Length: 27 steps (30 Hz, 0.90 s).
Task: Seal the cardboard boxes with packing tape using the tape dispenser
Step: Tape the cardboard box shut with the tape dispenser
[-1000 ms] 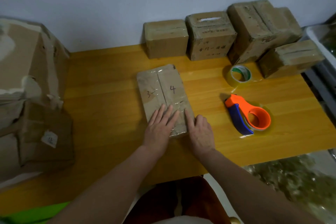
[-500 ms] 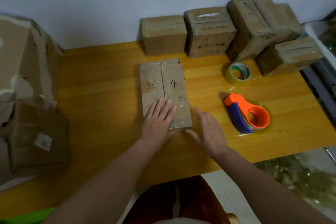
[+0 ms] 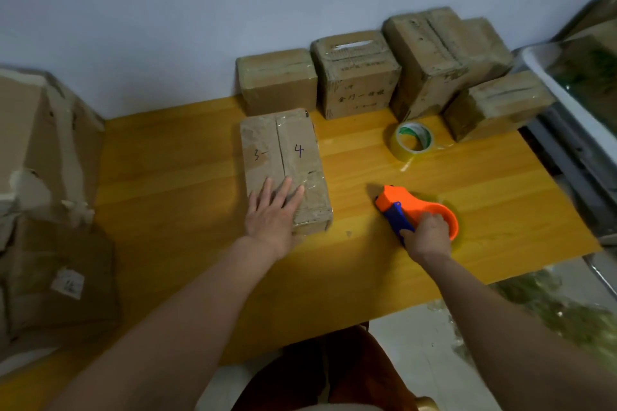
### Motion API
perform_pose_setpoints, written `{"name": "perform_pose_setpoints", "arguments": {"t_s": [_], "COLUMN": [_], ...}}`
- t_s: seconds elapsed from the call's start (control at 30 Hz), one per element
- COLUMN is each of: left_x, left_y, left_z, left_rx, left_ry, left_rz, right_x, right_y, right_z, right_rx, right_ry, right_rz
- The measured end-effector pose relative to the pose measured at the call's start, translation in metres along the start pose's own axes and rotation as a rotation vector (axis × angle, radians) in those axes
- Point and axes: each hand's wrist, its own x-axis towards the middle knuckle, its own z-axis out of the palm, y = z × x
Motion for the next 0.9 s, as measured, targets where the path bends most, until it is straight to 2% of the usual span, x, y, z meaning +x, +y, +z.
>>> {"name": "perform_pose_setpoints", "arguments": {"t_s": [0.07,0.17,0.23,0.37,0.43,0.53,0.7,0.9], "left_x": [-0.002,-0.005,-0.008,-0.012,-0.018,-0.03,-0.043,-0.058], "left_y": [0.004,0.015,0.024,0.029,0.028,0.027,0.013,-0.002], "left_z": [-0.013,-0.03,-0.044,-0.065,-0.072,-0.076,-0.065,-0.053], "left_rx": [-0.144,-0.327,-0.434,-0.761,-0.827,-0.868,-1.084,-1.585], "left_ry": [-0.031,0.115,0.141,-0.053,-0.115,-0.137,-0.159,-0.235], "left_rz": [-0.015,-0.022,0.017,0.093,0.14,0.176,0.137,0.003], "right_x": [-0.008,-0.025,-0.033,-0.047,-0.051,-0.055,-0.059,-0.065], "right_y": [0.003,0.001,-0.001,-0.008,-0.013,-0.019,-0.029,-0.043], "right_z": [-0.005,-0.024,-0.041,-0.075,-0.087,-0.096,-0.102,-0.102], "right_rx": [0.084,0.246,0.359,0.449,0.469,0.49,0.518,0.566], "right_ry": [-0.009,-0.065,-0.184,-0.415,-0.475,-0.566,-0.705,-0.829], "right_rz": [-0.097,-0.259,-0.342,-0.471,-0.509,-0.535,-0.494,-0.459]}}
